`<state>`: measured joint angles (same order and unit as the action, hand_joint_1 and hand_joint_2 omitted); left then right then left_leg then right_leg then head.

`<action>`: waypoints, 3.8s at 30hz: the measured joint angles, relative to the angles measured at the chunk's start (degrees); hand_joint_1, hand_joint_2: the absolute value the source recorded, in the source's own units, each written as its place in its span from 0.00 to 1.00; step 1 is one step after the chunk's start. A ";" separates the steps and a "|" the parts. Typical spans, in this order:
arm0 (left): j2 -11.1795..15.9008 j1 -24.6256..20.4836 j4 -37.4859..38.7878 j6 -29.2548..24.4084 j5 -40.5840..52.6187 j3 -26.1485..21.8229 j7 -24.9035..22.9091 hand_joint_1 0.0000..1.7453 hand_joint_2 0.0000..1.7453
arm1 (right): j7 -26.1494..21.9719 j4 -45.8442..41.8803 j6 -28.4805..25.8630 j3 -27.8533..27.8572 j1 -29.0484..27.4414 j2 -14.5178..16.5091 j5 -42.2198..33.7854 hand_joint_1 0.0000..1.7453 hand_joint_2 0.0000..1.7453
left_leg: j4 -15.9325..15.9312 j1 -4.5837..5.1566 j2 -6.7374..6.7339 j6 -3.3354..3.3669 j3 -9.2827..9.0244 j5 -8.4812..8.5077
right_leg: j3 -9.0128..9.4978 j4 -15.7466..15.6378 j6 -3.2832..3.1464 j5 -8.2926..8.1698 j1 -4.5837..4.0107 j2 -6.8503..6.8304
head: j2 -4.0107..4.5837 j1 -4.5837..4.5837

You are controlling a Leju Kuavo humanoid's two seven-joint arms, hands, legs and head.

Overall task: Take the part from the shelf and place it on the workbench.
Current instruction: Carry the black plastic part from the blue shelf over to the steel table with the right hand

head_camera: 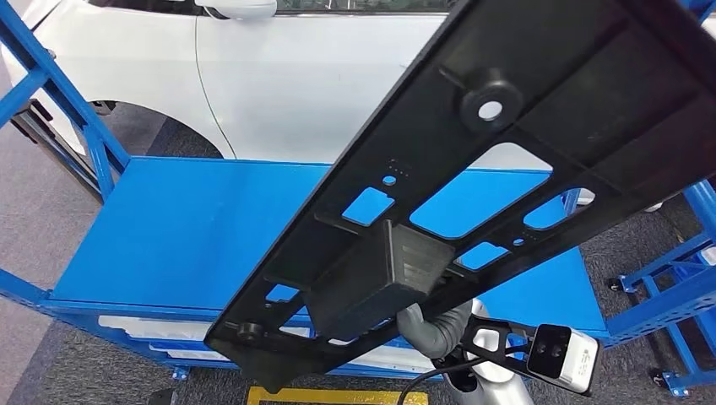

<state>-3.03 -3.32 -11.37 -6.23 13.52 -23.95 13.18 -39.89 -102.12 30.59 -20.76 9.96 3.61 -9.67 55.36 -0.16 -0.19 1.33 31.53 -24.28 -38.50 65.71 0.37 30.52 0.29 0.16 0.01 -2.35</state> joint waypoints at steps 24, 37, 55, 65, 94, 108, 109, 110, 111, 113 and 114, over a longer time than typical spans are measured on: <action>0.63 0.00 0.00 0.32 3.31 0.01 -2.14 0.00 1.00 | -0.06 -1.73 -1.58 0.42 -2.63 -2.01 1.06 1.00 1.00 | 2.82 0.37 0.15 -1.41 -4.44 -5.50 | 1.14 -6.78 -2.36 -7.80 -0.57 -0.24 | -0.01 -0.01; 0.43 0.08 0.00 -0.83 3.30 -0.09 -4.21 0.00 1.00 | -0.04 -1.14 -0.11 0.65 -2.71 -5.18 -1.67 1.00 1.00 | -0.71 0.17 -0.45 0.21 0.82 1.04 | -2.38 8.91 0.46 2.09 0.56 -0.16 | 0.00 -0.01; 0.37 0.20 0.00 -0.38 4.23 -1.02 -3.47 0.00 1.00 | -0.04 -1.07 0.17 2.06 -3.29 -5.05 -2.33 1.00 1.00 | 13.11 -0.58 -0.20 -3.30 3.23 -4.11 | 2.53 -6.66 -1.86 -6.08 0.61 -0.38 | 0.00 -0.01; 0.15 0.01 0.00 -1.01 4.62 -1.70 -3.93 0.00 1.00 | -0.05 -1.25 0.10 2.05 -2.52 -4.66 0.97 1.00 1.00 | 0.19 0.01 -0.07 0.18 -2.41 -2.49 | -2.75 3.73 0.61 -0.63 0.57 -0.35 | 0.00 0.02; -0.36 0.19 0.00 -1.38 6.65 -2.75 -3.84 0.00 1.00 | 0.06 -0.42 -1.16 1.06 -2.77 -7.21 4.30 1.00 1.00 | 1.30 -0.33 -0.29 -0.20 1.95 0.52 | 4.88 -3.13 0.41 -0.09 0.48 -2.70 | 0.00 0.01; -0.36 1.67 0.03 -1.80 7.99 -3.94 -4.38 0.00 1.00 | -0.05 -13.18 6.74 3.60 -15.09 -8.03 5.78 1.00 1.00 | 4.35 0.06 6.76 -2.18 3.94 -0.89 | 5.70 -7.06 -1.35 -3.94 0.73 1.67 | 0.00 -0.01; -0.21 1.66 0.05 -1.21 8.32 -3.94 -4.28 0.00 1.00 | -0.07 -13.97 6.67 3.87 -15.20 -7.73 5.79 1.00 1.00 | 6.63 0.12 4.99 -2.52 4.90 -2.29 | 5.85 -7.28 -1.58 -3.99 0.86 0.89 | 0.01 -0.02; -0.10 1.57 0.07 -0.59 8.83 -3.90 -4.14 0.00 1.00 | -0.08 -14.58 6.24 4.20 -15.16 -7.54 5.85 1.00 1.00 | 10.09 0.07 2.95 -2.89 6.48 -4.22 | 5.94 -7.35 -1.74 -3.96 0.79 0.09 | 0.01 -0.02; 0.19 1.40 0.07 0.12 9.45 -3.84 -3.96 0.00 1.00 | -0.09 -15.06 5.47 4.55 -15.02 -7.42 5.93 1.00 1.00 | 14.07 -0.13 1.65 -3.22 8.35 -6.16 | 5.96 -7.35 -1.86 -3.91 0.73 -0.79 | 0.01 -0.02; 0.87 1.21 0.07 1.81 10.64 -3.61 -3.64 0.00 1.00 | -0.08 -15.58 3.38 5.13 -14.43 -7.47 5.82 1.00 1.00 | 18.89 -0.53 0.66 -3.63 10.52 -7.69 | 5.97 -7.32 -1.85 -3.80 0.66 -2.53 | 0.00 -0.02; 1.27 1.18 0.07 2.55 11.04 -3.45 -3.55 0.00 1.00 | -0.07 -15.76 2.63 5.36 -14.10 -7.55 5.42 1.00 1.00 | 18.03 -0.65 0.42 -3.70 9.95 -6.80 | 6.02 -7.31 -1.78 -3.75 0.66 -3.33 | 0.00 -0.02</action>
<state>-1.75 -2.14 -11.30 -3.68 24.57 -27.40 9.63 -39.96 -117.88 33.22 -15.40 -4.14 -3.94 -4.25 73.39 -0.80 0.23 -2.37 41.48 -31.09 -32.48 58.40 -1.41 26.77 0.96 -3.18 0.00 -2.37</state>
